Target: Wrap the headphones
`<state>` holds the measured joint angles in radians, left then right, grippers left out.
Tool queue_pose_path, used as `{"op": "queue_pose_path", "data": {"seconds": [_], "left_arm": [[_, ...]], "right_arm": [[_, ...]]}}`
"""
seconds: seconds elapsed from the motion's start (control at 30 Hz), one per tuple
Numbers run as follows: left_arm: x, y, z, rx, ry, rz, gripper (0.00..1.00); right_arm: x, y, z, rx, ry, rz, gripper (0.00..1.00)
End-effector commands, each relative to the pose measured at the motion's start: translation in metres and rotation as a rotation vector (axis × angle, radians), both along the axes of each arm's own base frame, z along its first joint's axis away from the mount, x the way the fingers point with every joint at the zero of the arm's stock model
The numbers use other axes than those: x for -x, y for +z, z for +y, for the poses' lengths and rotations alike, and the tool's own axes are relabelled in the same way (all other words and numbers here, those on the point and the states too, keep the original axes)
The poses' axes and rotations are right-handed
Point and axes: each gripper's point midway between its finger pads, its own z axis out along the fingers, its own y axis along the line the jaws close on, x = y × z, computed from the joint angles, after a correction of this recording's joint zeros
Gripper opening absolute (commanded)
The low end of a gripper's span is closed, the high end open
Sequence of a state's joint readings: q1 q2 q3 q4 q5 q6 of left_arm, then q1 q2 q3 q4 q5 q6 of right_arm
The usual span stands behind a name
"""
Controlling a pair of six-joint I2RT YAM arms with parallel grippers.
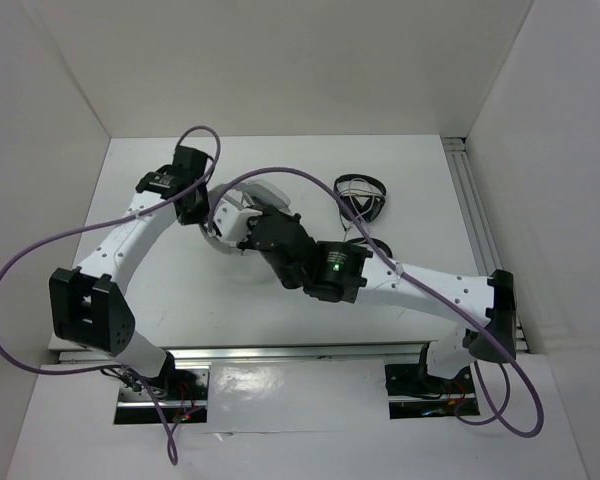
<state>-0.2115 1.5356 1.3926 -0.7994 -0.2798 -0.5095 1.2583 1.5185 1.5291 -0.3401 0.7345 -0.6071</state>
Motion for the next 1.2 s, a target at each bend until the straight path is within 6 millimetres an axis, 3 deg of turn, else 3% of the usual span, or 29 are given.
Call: {"op": "queue_pose_path", "data": {"seconds": [0.0, 0.13, 0.3, 0.47, 0.53, 0.57, 0.8, 0.87, 1.0, 1.17], "left_arm": [[0.001, 0.015, -0.033, 0.075, -0.207, -0.051, 0.00], [0.024, 0.009, -0.054, 0.074, -0.327, -0.045, 0.00], [0.059, -0.006, -0.080, 0.037, -0.467, 0.010, 0.00], [0.082, -0.008, -0.078, -0.014, -0.502, -0.014, 0.00], [0.091, 0.002, -0.080, -0.011, -0.522, -0.058, 0.00], [0.093, 0.008, -0.083, -0.006, -0.532, -0.077, 0.00], [0.132, 0.032, -0.098, 0.028, -0.652, -0.094, 0.00], [0.141, 0.037, -0.102, 0.026, -0.673, -0.094, 0.00], [0.151, 0.041, -0.104, 0.015, -0.693, -0.087, 0.00], [0.160, 0.050, -0.114, 0.050, -0.744, -0.096, 0.00]], "right_arm": [[-0.015, 0.067, -0.043, -0.068, -0.221, -0.257, 0.00], [-0.032, 0.084, -0.067, -0.121, -0.312, -0.323, 0.00], [-0.042, 0.097, -0.075, -0.164, -0.294, -0.347, 0.04], [-0.058, 0.102, -0.095, -0.119, -0.331, -0.350, 0.05], [-0.064, 0.099, -0.101, -0.094, -0.343, -0.346, 0.06], [-0.069, 0.104, -0.112, -0.108, -0.370, -0.354, 0.06], [-0.094, 0.121, -0.134, -0.208, -0.419, -0.389, 0.06], [-0.098, 0.133, -0.135, -0.254, -0.396, -0.392, 0.06], [-0.111, 0.136, -0.137, -0.244, -0.363, -0.399, 0.06], [-0.131, 0.123, -0.135, -0.251, -0.241, -0.316, 0.08]]}}
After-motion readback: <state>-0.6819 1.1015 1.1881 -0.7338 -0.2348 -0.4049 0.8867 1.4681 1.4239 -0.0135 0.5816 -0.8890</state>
